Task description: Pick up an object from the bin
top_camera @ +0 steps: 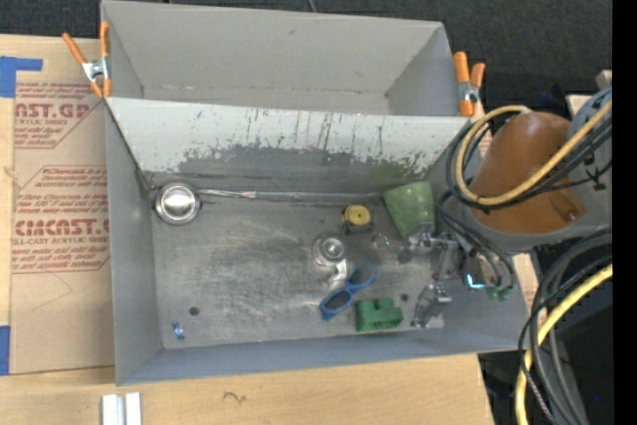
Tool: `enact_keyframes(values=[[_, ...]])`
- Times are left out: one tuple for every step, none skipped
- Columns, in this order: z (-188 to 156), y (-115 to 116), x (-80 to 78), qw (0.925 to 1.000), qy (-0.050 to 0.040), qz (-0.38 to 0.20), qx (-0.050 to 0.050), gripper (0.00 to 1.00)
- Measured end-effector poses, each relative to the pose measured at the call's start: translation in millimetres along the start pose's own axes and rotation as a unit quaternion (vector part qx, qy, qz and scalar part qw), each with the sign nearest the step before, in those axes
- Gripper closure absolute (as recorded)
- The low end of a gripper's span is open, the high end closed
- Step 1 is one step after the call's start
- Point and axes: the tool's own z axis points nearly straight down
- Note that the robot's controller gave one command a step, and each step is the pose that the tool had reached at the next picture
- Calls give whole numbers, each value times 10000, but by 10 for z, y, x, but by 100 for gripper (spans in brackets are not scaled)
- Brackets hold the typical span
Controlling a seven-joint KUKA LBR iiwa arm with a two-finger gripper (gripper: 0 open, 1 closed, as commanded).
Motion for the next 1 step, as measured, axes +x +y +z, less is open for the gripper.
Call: enact_keyframes(values=[[539, 219, -72, 9999, -87, -144, 14, 0]])
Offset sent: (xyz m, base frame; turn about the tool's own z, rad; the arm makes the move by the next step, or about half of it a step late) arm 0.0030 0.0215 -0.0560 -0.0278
